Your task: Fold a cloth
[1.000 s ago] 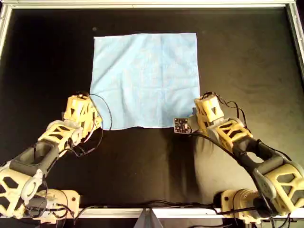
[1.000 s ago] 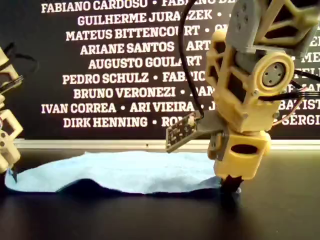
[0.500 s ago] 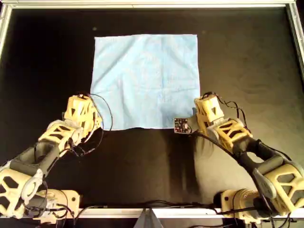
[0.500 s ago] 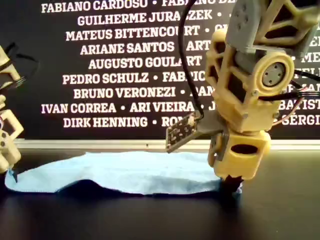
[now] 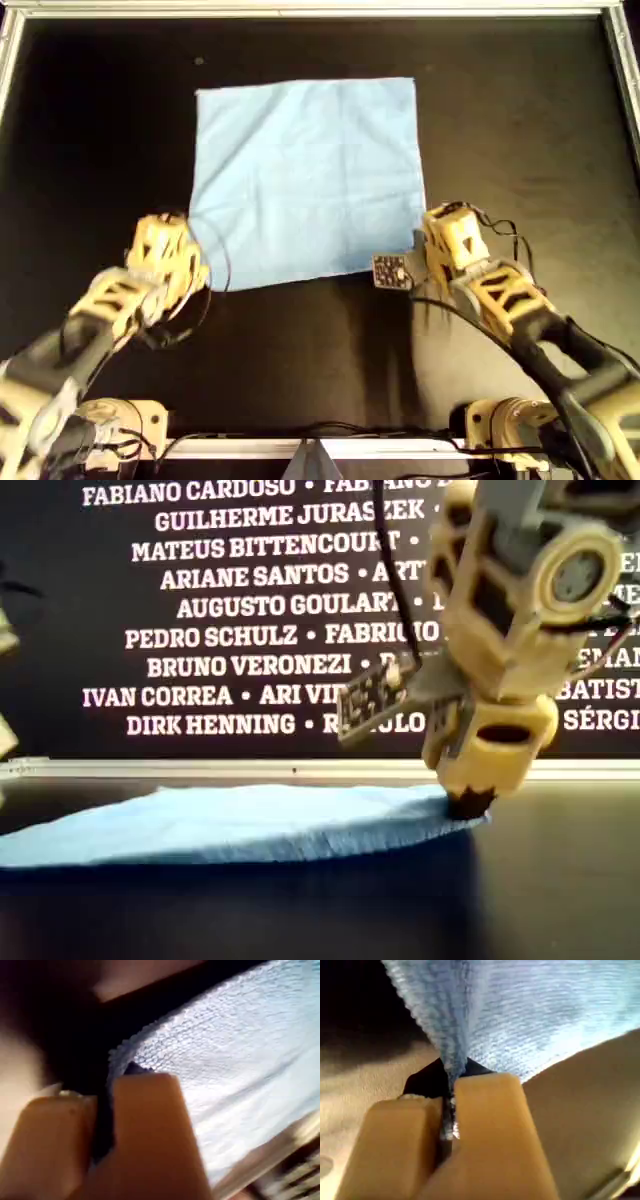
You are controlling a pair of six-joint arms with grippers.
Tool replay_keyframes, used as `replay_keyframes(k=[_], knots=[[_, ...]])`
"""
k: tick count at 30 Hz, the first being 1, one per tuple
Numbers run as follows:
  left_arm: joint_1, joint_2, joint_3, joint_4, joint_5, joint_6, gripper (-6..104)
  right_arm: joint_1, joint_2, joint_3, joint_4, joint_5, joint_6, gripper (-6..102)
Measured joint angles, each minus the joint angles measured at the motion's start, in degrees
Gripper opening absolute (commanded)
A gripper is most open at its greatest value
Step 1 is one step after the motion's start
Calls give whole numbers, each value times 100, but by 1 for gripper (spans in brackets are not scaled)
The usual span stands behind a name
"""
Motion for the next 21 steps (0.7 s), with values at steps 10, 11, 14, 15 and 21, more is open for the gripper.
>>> replay_keyframes(k=[10, 11, 14, 15, 21], knots=[[-79, 2065, 1187, 0, 18, 334, 0, 9, 1266, 1187, 0, 9, -299, 1], [-88, 2136, 1274, 0, 26, 343, 0, 9, 1459, 1345, 0, -9, -334, 1], [-97, 2206, 1459, 0, 26, 343, -1, 18, 2057, 1731, 0, -18, -483, 1], [-97, 2206, 1468, 0, 26, 343, -1, 18, 2215, 1775, 0, -18, -554, 1], [-97, 2197, 1354, -44, 26, 343, 0, 18, 2364, 1793, 0, -18, -686, 1]])
